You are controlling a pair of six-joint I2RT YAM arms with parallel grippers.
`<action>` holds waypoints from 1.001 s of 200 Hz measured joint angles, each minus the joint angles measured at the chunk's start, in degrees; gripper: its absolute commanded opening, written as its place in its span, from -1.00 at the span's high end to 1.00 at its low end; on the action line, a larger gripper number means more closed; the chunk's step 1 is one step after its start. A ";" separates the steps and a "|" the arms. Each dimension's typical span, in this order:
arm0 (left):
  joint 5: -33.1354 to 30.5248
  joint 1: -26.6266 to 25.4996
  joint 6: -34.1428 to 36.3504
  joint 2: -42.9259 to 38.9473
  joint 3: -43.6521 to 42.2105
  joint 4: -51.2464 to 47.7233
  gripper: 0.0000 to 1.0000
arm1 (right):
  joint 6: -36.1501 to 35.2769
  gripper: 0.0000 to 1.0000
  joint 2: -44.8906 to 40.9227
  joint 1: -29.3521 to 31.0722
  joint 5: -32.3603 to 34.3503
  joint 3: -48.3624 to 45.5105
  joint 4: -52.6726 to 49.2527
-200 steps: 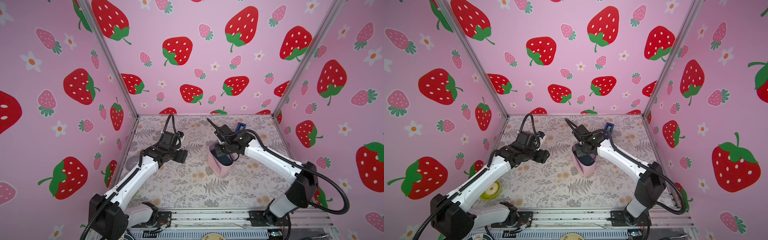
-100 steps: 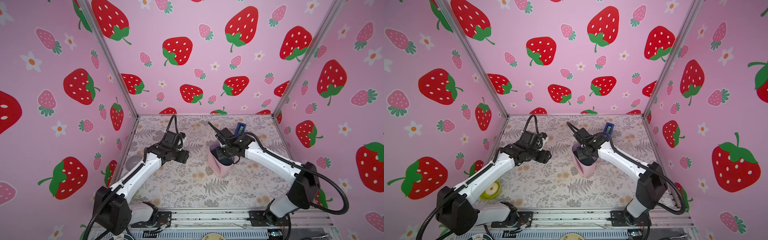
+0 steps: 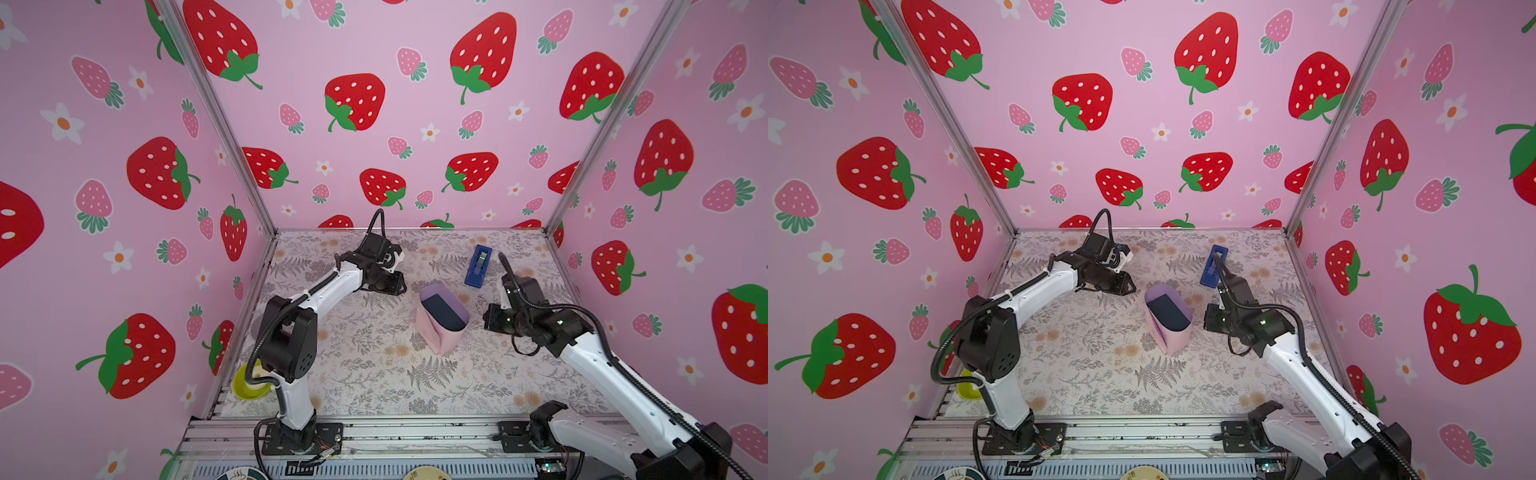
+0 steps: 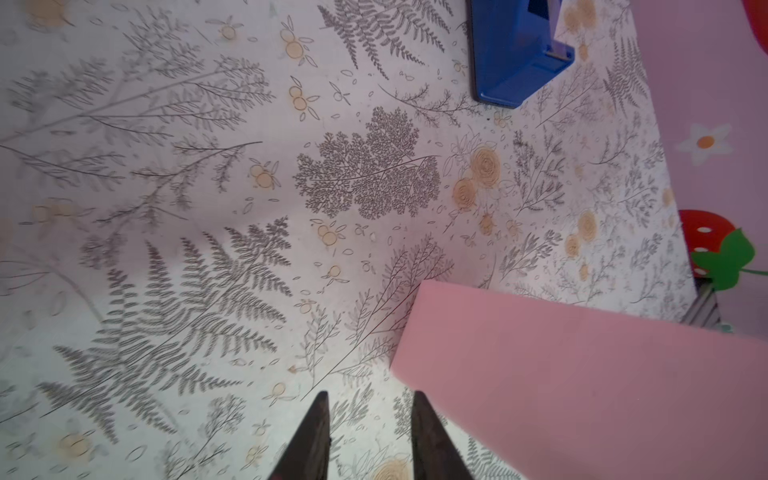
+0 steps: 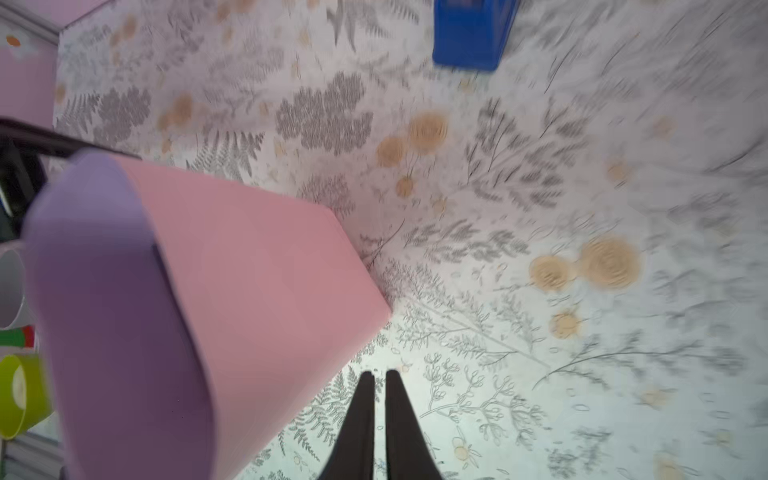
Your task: Wrap the gift box in paper
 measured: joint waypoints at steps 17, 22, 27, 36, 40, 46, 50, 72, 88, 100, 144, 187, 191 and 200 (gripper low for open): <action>3.10 -0.57 -0.57 3.74 1.07 0.02 0.40 | 3.34 0.78 0.04 -0.02 -6.14 -9.14 7.19; 4.07 -0.70 -0.72 4.55 1.09 0.02 0.41 | 4.31 0.78 0.09 0.00 -7.93 -11.37 9.40; 5.18 -0.79 -1.05 5.38 1.07 -0.07 0.41 | 5.20 0.78 0.17 0.00 -9.42 -13.25 11.54; 7.19 -0.90 -1.55 6.58 1.07 -0.04 0.41 | 6.56 0.78 0.83 -0.04 -11.96 -15.85 15.34; 7.98 -0.98 -1.70 6.97 1.05 0.07 0.41 | 7.06 0.78 1.25 -0.09 -13.03 -16.70 17.18; 9.07 -1.01 -2.03 7.48 1.03 0.13 0.41 | 7.76 0.78 2.25 -0.11 -14.45 -17.55 19.78; 9.88 -1.05 -2.25 7.63 0.85 0.39 0.41 | 8.13 0.78 3.02 -0.11 -15.19 -17.86 21.38; 13.14 -1.07 -3.37 7.39 -0.92 1.53 0.41 | 9.07 0.78 6.91 -0.26 -18.14 -18.03 28.72; 15.08 -1.07 -4.24 6.86 -2.45 2.78 0.41 | 9.16 0.79 9.55 -0.63 -20.06 -17.97 32.81; 15.52 -0.98 -4.79 6.23 -3.89 3.80 0.41 | 8.96 0.78 11.43 -0.66 -21.29 -17.49 33.94; 13.86 0.07 -5.88 0.28 -10.71 5.11 0.41 | 6.19 0.78 16.41 -0.92 -23.71 -14.23 33.48; 9.31 0.42 -7.34 -10.82 -23.28 4.57 0.41 | 3.37 0.78 23.54 0.11 -25.79 -8.37 33.35; 8.90 0.44 -7.61 -11.85 -24.44 4.26 0.41 | 3.04 0.78 24.17 0.50 -25.86 -7.76 33.35; 7.72 0.55 -8.24 -14.01 -27.02 4.09 0.41 | 2.43 0.78 25.44 1.40 -25.83 -6.40 33.20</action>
